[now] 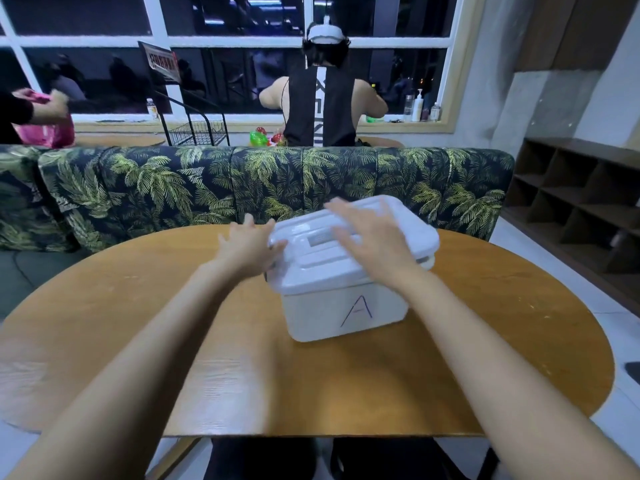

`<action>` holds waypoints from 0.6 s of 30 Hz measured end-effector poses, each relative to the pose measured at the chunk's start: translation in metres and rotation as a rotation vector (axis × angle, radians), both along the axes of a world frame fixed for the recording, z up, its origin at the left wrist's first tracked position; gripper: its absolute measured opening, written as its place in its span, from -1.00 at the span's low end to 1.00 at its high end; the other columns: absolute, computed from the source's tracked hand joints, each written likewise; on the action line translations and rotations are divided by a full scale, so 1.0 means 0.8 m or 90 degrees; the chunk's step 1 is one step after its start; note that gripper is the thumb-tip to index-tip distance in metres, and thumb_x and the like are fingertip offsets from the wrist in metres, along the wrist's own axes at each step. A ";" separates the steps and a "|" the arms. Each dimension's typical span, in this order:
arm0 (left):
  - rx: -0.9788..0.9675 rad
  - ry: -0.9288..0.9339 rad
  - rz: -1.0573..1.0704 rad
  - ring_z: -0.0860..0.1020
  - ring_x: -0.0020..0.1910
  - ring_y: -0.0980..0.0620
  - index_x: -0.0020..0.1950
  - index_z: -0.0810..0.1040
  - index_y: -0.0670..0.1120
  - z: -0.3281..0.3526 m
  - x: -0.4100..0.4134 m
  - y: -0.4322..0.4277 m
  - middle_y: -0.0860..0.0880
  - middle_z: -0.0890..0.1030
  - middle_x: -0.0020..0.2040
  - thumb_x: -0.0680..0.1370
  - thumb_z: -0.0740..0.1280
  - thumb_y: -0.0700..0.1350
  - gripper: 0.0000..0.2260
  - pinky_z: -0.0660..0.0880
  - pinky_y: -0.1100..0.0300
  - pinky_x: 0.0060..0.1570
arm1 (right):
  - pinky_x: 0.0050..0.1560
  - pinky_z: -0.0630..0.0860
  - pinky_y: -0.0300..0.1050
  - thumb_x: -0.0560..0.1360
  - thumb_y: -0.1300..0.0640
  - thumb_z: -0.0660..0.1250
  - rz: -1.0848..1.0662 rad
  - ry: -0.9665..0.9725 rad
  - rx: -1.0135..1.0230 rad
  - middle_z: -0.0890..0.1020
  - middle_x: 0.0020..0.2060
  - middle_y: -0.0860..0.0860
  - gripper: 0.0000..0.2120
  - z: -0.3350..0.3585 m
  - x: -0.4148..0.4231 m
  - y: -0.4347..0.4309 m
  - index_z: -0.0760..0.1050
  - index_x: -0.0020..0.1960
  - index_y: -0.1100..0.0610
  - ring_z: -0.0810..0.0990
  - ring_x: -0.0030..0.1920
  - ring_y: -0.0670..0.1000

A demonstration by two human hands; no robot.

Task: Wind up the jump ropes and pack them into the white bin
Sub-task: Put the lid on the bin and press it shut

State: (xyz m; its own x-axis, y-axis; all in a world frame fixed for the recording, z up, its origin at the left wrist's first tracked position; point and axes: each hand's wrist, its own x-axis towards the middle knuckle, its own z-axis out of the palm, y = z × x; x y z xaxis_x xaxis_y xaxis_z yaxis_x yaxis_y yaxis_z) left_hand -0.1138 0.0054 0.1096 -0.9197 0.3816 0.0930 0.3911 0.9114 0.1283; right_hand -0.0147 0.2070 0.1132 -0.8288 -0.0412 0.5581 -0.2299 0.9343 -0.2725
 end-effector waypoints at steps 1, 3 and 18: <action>0.018 0.034 -0.026 0.15 0.48 -0.23 0.55 0.12 0.05 -0.003 0.022 0.015 -0.18 0.08 0.55 0.61 0.02 0.23 -0.46 0.13 -0.22 0.42 | 0.51 -0.24 0.11 0.63 -0.15 0.05 -0.098 -0.031 0.013 0.26 0.51 -0.06 -0.54 0.007 -0.006 0.031 0.26 0.49 -0.08 0.21 0.50 0.00; 0.025 0.057 -0.123 0.10 0.50 -0.21 0.55 0.06 0.11 -0.018 0.073 0.046 -0.12 0.06 0.56 0.61 -0.02 0.25 -0.46 0.05 -0.17 0.45 | 0.49 -0.18 0.27 0.63 -0.20 -0.02 -0.256 -0.189 0.041 0.02 0.57 -0.11 -0.52 0.010 -0.008 0.085 0.14 0.53 -0.15 -0.05 0.56 0.09; -0.092 0.069 0.005 -0.08 0.54 -0.25 0.50 0.09 0.30 -0.026 -0.013 -0.005 -0.04 0.01 0.58 0.57 -0.22 0.32 -0.49 -0.21 -0.44 0.33 | 0.42 -0.48 0.12 0.35 -0.57 -0.16 -0.042 -0.239 0.116 0.15 0.55 -0.08 -0.37 -0.014 0.048 0.056 0.48 0.17 -0.38 -0.10 0.56 -0.03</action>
State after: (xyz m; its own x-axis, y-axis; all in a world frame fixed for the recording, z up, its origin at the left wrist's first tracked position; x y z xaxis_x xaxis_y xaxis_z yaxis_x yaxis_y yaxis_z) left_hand -0.1240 0.0013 0.0886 -0.9101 0.3912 0.1366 0.3886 0.9203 -0.0463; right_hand 0.0236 0.2514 0.1016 -0.9773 -0.0510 0.2056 -0.0838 0.9845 -0.1541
